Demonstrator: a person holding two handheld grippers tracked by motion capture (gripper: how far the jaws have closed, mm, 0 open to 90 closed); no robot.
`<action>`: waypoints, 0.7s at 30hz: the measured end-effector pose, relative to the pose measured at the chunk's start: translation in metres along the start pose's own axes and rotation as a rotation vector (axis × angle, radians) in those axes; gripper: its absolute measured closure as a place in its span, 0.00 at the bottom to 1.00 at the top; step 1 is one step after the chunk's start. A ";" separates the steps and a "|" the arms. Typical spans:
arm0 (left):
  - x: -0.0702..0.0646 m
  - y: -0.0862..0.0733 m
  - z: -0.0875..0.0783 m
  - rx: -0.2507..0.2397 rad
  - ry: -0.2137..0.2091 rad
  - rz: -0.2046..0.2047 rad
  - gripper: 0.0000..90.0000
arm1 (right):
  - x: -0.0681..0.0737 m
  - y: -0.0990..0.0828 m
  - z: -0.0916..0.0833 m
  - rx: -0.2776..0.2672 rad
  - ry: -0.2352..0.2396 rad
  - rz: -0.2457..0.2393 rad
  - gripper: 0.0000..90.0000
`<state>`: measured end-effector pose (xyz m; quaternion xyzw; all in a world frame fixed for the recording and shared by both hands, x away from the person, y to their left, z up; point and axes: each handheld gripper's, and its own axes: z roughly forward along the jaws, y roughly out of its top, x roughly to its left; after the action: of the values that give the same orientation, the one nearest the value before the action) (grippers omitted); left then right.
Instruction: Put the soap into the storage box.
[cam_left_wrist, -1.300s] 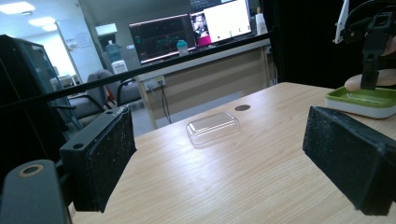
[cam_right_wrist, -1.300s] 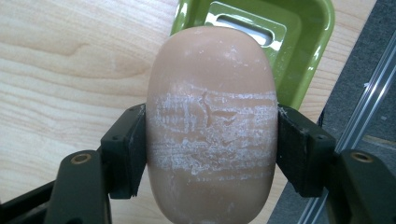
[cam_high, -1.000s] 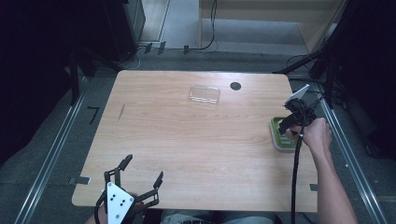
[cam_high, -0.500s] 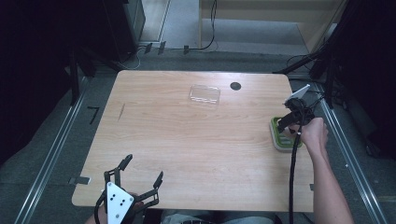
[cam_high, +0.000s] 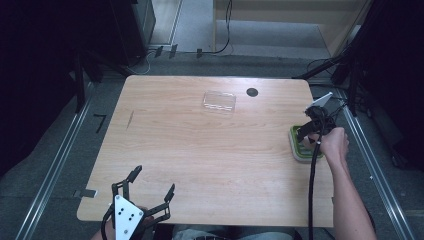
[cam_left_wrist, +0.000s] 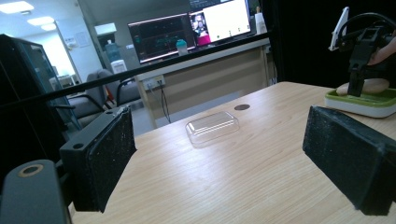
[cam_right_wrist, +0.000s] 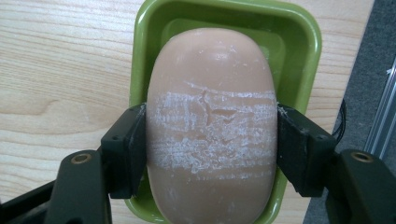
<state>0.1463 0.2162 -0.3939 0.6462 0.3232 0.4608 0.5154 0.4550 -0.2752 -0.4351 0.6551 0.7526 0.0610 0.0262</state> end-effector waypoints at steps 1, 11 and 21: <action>0.000 0.000 0.000 -0.002 0.000 -0.002 0.11 | 0.000 0.000 0.001 -0.002 -0.001 -0.002 0.37; 0.000 0.000 0.000 0.000 -0.002 0.001 0.11 | 0.002 0.001 0.006 0.000 -0.023 0.015 0.37; 0.000 0.000 0.000 -0.002 -0.002 -0.001 0.11 | 0.003 0.002 0.011 0.016 -0.036 0.029 0.37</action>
<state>0.1462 0.2165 -0.3939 0.6458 0.3226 0.4605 0.5166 0.4576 -0.2712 -0.4456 0.6672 0.7428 0.0436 0.0336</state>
